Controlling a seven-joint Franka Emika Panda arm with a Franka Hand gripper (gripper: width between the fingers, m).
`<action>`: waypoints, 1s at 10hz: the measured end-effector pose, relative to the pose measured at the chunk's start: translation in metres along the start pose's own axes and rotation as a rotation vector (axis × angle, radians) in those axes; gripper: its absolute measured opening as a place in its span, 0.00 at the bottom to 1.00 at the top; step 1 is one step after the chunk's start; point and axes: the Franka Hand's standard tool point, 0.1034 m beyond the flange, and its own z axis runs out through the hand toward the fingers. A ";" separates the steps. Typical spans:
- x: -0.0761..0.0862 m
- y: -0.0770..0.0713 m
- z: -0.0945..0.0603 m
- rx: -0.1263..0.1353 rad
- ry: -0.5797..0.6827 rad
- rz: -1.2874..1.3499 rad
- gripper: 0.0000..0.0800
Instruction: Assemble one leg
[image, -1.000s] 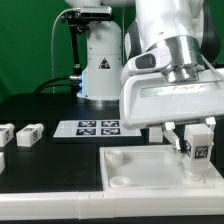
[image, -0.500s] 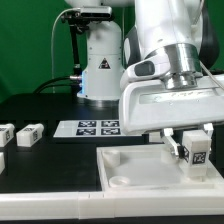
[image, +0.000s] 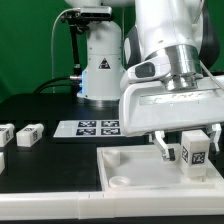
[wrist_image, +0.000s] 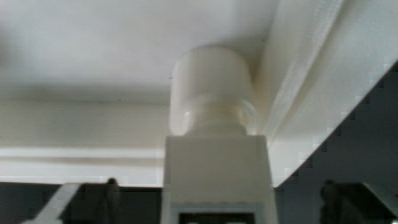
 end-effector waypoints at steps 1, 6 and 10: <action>0.000 0.000 0.000 0.000 0.000 0.000 0.77; -0.001 0.000 0.001 0.001 -0.008 -0.002 0.81; -0.006 0.000 -0.001 0.006 -0.139 0.038 0.81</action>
Offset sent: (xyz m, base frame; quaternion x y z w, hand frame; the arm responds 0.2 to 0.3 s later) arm 0.0000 0.0000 0.0000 0.0000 0.0000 0.0000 1.0000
